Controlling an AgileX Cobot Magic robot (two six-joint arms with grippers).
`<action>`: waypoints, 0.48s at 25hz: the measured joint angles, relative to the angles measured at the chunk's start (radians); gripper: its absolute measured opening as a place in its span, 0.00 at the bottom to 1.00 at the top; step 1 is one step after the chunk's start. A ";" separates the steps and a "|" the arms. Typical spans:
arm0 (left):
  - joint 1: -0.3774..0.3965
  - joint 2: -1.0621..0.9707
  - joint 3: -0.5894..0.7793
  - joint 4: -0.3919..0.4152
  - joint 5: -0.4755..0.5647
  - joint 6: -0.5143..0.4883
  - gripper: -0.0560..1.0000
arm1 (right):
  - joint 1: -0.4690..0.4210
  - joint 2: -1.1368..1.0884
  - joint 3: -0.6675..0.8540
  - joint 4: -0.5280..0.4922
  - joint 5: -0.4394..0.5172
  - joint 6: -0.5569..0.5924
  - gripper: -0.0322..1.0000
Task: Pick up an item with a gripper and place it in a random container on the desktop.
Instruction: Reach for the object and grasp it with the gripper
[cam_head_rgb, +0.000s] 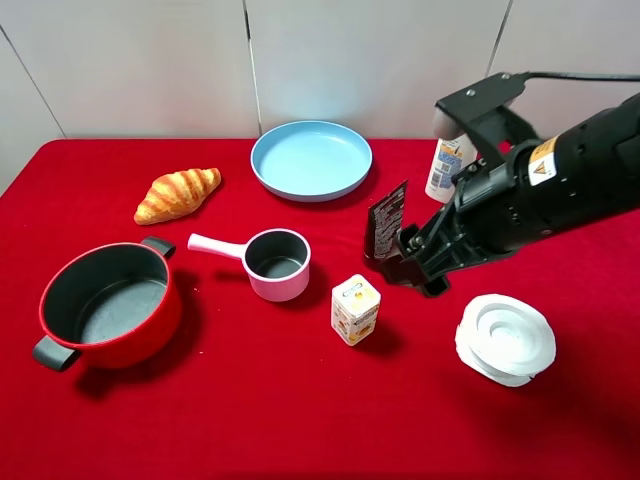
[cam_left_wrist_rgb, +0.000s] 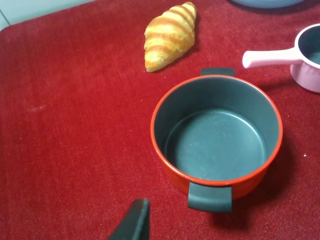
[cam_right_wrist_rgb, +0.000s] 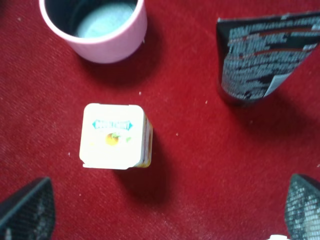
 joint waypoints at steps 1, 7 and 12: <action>0.000 0.000 0.000 0.000 0.000 0.000 0.99 | 0.000 0.009 -0.001 0.000 0.000 0.003 0.70; 0.000 0.000 0.000 0.000 0.000 0.000 0.99 | 0.012 0.082 -0.002 -0.002 -0.015 0.030 0.70; 0.000 0.000 0.000 0.000 0.000 0.001 0.99 | 0.059 0.151 -0.002 -0.006 -0.071 0.040 0.70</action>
